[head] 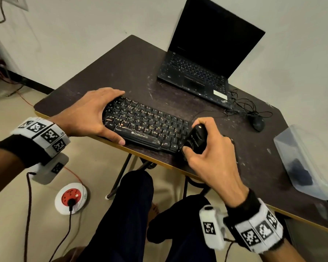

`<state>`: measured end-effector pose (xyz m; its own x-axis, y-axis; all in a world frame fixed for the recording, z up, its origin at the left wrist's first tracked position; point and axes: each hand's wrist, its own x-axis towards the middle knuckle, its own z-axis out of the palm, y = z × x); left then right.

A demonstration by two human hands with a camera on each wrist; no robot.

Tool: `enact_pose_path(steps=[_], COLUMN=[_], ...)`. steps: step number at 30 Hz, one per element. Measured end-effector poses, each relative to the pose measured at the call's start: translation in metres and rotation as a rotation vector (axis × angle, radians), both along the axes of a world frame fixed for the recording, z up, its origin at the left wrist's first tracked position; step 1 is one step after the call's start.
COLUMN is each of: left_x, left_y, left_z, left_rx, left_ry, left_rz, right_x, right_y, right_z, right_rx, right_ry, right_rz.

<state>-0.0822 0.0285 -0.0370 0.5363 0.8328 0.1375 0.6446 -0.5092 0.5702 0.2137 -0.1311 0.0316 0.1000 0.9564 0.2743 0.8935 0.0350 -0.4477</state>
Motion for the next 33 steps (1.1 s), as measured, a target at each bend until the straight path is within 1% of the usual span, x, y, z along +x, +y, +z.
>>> enact_pose_path(steps=[4, 8, 12, 13, 16, 20, 21, 24, 25, 28, 29, 31, 32, 33], left_x=[0.003, -0.001, 0.001, 0.001, -0.001, 0.0, 0.001, -0.002, -0.002, 0.001, 0.0, -0.001, -0.001, -0.001], left_y=[-0.002, 0.003, 0.004, 0.003, 0.003, 0.003, 0.003, 0.003, 0.002, 0.003, 0.002, 0.002, 0.001, 0.001], left_z=[0.003, -0.002, -0.001, -0.001, -0.002, -0.001, -0.001, -0.003, -0.002, 0.001, 0.0, -0.002, -0.001, 0.0], left_rx=[0.012, -0.004, 0.005, 0.008, 0.005, 0.015, 0.015, -0.002, -0.005, -0.007, -0.002, -0.003, -0.01, -0.013], left_ry=[0.01, 0.024, 0.036, 0.033, 0.02, 0.027, 0.028, 0.018, 0.014, 0.017, 0.023, 0.019, 0.021, 0.018], left_rz=[0.003, 0.01, 0.003, 0.005, 0.011, 0.003, -0.001, 0.002, 0.001, 0.004, 0.001, 0.01, 0.009, 0.006], right_x=[0.011, -0.005, 0.005, 0.004, -0.008, 0.003, 0.002, -0.006, -0.004, 0.008, 0.006, -0.007, -0.01, -0.008], right_y=[0.017, -0.006, 0.011, 0.009, -0.002, 0.02, 0.018, 0.003, 0.005, 0.015, 0.011, -0.001, -0.005, -0.003], right_z=[0.007, 0.005, 0.006, 0.007, 0.003, 0.002, 0.002, -0.003, -0.003, -0.001, -0.001, -0.004, -0.006, -0.007], right_rx=[0.018, -0.057, -0.002, 0.003, -0.032, 0.066, 0.071, 0.026, 0.028, 0.072, 0.078, 0.062, 0.057, 0.074], right_ry=[-0.005, -0.045, -0.021, -0.023, -0.006, 0.052, 0.062, 0.051, 0.055, 0.091, 0.094, 0.045, 0.035, 0.031], right_rz=[-0.166, -0.07, -0.15, -0.141, -0.052, -0.147, -0.14, -0.008, -0.015, -0.117, -0.104, 0.006, 0.033, 0.019])
